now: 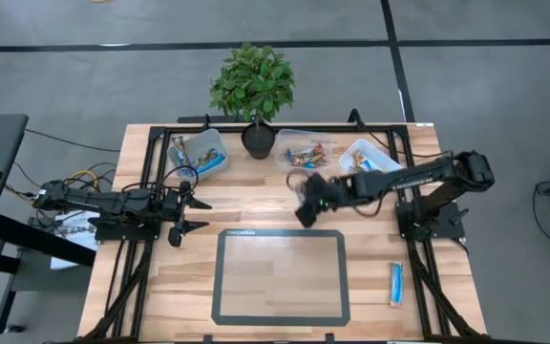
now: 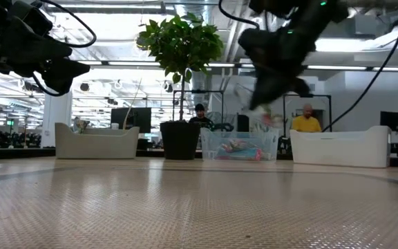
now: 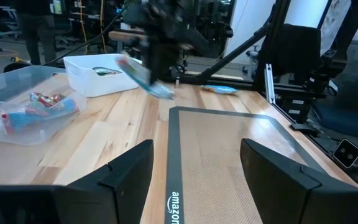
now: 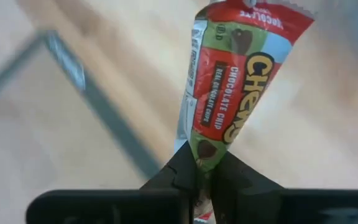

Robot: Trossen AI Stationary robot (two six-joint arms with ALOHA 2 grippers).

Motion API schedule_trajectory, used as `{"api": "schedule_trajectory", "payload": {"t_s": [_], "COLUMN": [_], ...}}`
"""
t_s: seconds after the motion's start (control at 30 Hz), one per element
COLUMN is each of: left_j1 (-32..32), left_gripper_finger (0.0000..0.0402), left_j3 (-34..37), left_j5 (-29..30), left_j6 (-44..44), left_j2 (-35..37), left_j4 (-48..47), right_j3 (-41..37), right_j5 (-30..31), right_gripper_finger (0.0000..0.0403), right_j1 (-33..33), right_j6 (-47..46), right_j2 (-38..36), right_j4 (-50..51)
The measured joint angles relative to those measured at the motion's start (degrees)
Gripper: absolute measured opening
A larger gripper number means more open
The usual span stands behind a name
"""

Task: Pick and place Granola Bars by type
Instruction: Put the red granola bar into the transparent bin

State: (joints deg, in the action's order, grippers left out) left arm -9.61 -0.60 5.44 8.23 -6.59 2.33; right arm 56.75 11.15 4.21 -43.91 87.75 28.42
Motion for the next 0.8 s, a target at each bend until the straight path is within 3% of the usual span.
{"api": "schedule_trajectory", "payload": {"t_s": [0.37,0.6,0.8], "left_j1": [0.0,0.0,0.0], "left_gripper_finger": [0.0233,0.0233,0.0233], "left_j3": [0.0,0.0,0.0], "left_j5": [1.1,1.5,1.7], "left_j6": [0.0,0.0,0.0], "left_j2": [0.0,0.0,0.0], "left_j4": [0.0,0.1,0.1], "right_j3": [0.1,0.1,0.1], "right_j5": [1.3,1.0,0.8], "right_gripper_finger": [0.0022,0.0021,0.0025], "right_j1": [-19.4,-28.4,-31.7], "right_j6": [23.7,29.7,32.4], "right_j2": [-0.9,2.3,6.5], "right_j4": [-13.3,-17.2,-17.7]}}
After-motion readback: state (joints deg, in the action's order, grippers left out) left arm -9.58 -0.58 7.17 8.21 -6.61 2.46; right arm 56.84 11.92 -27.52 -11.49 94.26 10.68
